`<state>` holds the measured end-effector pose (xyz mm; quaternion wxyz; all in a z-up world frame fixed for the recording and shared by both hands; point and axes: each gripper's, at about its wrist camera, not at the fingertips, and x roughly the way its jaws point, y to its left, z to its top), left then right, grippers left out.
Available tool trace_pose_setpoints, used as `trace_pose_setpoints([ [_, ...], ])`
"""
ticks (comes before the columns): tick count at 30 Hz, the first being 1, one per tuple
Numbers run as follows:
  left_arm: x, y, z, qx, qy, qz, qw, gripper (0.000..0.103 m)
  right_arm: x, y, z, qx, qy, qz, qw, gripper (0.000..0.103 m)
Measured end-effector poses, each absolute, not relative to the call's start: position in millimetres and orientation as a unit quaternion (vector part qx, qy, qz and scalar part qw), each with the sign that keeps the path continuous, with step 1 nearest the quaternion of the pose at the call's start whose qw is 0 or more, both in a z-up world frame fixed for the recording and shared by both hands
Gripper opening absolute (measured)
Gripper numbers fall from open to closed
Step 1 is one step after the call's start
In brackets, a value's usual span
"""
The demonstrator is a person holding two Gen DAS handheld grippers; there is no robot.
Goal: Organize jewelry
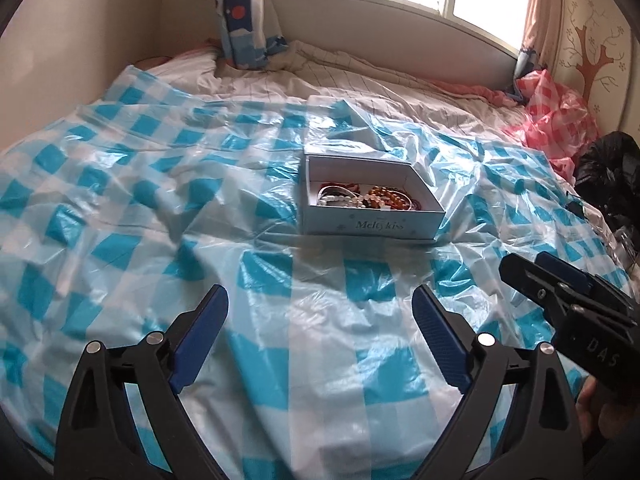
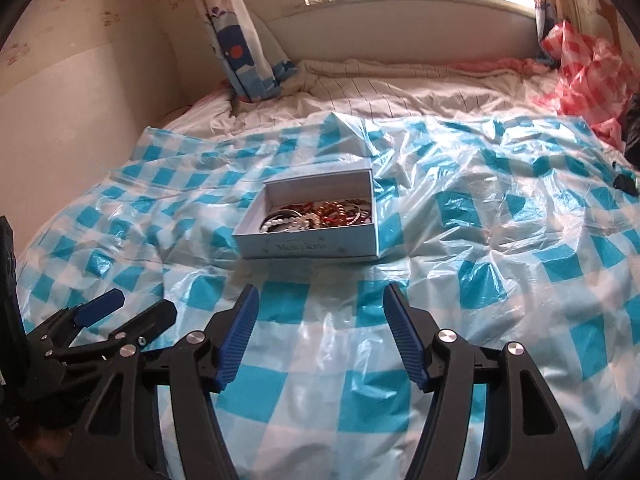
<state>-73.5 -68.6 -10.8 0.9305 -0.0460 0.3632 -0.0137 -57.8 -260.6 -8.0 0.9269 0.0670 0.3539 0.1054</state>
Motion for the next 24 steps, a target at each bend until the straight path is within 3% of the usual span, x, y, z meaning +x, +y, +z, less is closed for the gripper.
trace_pose_setpoints([
  [24, -77.3, -57.6, -11.4, -0.042, 0.356, -0.001, 0.934, 0.092, -77.6, -238.8, -17.1, 0.041, 0.352, 0.115, 0.928, 0.067],
])
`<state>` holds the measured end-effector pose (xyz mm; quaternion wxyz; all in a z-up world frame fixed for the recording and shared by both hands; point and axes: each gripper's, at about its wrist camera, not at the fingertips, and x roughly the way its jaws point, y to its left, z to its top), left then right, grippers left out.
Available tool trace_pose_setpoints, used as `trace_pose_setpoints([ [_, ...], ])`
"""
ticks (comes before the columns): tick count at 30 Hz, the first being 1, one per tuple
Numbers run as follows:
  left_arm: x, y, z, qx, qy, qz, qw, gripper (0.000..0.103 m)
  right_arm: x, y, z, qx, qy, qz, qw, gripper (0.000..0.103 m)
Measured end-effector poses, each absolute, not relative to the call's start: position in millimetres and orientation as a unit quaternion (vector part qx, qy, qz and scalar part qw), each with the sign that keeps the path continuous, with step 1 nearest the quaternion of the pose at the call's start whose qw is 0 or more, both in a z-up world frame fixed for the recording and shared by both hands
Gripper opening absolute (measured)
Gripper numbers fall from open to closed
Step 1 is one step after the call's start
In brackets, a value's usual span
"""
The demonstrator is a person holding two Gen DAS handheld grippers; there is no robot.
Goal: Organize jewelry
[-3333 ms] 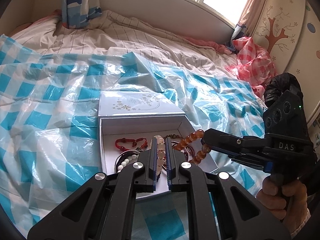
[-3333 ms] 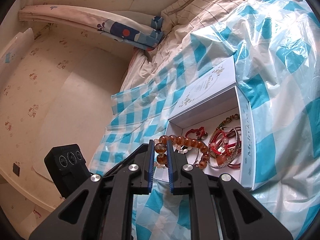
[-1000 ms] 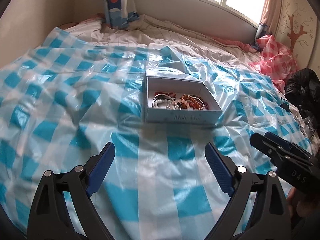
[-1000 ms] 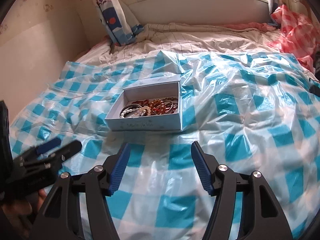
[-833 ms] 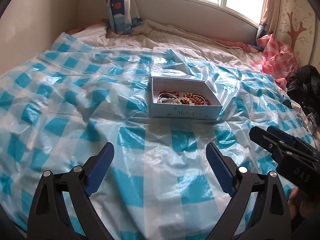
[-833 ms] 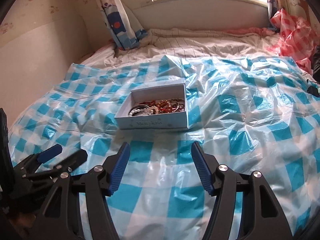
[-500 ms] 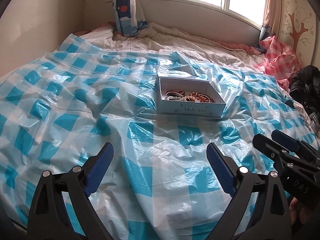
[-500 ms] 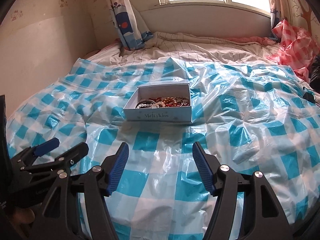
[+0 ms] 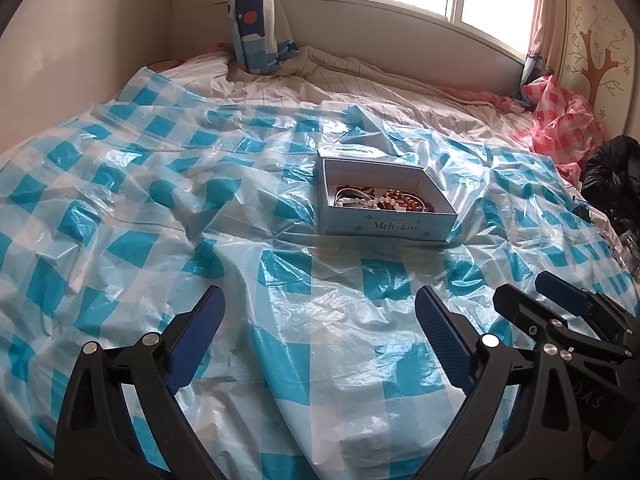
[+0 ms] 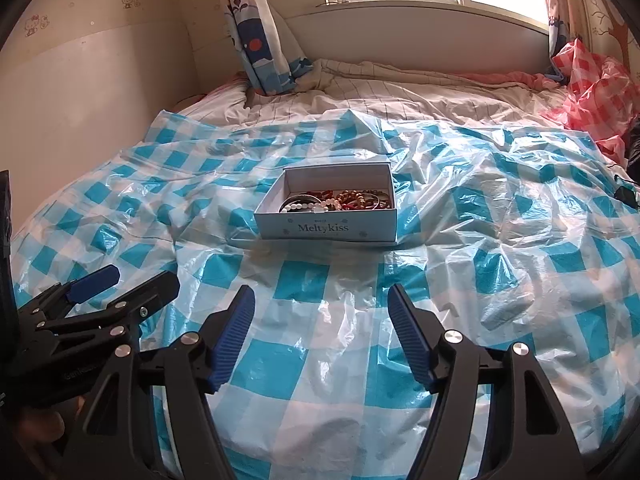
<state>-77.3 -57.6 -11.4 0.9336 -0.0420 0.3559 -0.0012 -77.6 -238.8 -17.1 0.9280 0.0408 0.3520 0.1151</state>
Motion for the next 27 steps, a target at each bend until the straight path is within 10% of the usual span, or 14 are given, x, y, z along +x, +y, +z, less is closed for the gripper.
trace_pose_setpoints([
  [27, -72.6, -55.5, -14.0, -0.047, 0.368, -0.001, 0.929, 0.095, -73.6, -247.3, -17.7, 0.048, 0.351, 0.109, 0.929, 0.068],
])
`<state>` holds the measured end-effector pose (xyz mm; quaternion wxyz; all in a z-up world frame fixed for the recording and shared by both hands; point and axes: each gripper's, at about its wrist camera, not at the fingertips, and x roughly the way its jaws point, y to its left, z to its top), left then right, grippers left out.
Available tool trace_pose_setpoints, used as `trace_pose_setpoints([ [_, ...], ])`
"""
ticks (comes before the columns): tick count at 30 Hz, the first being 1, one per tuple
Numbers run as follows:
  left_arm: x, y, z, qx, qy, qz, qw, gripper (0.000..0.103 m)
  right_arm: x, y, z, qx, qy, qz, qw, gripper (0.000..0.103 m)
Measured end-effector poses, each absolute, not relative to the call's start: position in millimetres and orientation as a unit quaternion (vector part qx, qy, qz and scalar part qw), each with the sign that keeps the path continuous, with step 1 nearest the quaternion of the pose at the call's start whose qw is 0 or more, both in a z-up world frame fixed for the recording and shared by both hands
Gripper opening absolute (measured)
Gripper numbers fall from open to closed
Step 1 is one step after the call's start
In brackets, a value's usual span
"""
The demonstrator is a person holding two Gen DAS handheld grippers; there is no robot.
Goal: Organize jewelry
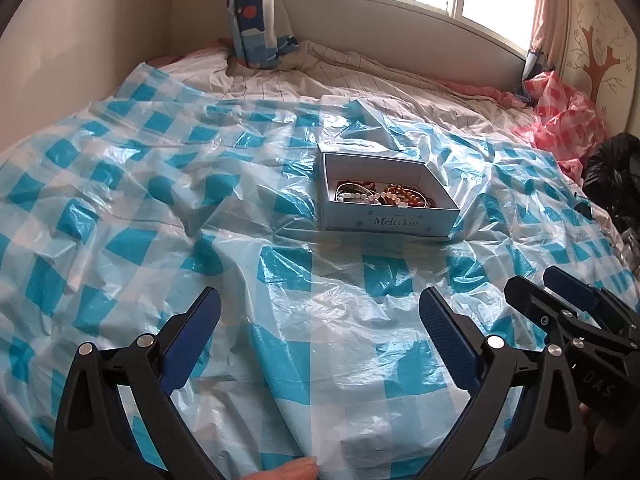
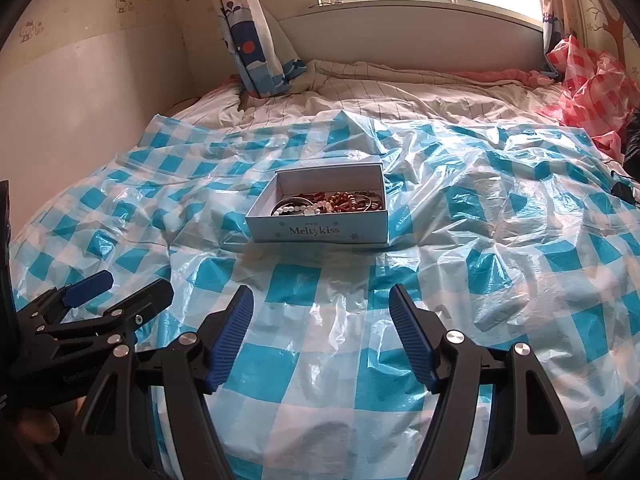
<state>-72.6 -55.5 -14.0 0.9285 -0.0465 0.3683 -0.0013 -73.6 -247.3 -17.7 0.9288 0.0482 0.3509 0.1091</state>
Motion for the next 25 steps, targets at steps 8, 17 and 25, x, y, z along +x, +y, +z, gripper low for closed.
trace_pose_setpoints([
  [8, -69.7, -54.0, -16.2, -0.046, 0.375, 0.006, 0.926, 0.095, -74.0, -249.1, -17.2, 0.049, 0.350, 0.107, 0.929, 0.068],
  [17, -78.9, -52.1, -9.2, -0.044, 0.341, -0.010, 0.939, 0.095, -71.7, -255.9, -17.5, 0.048, 0.352, 0.097, 0.930, 0.069],
  [25, -71.7, -55.8, -14.4, -0.035, 0.368, -0.013, 0.929, 0.095, -71.6, -259.6, -18.4, 0.049, 0.352, 0.086, 0.931, 0.069],
])
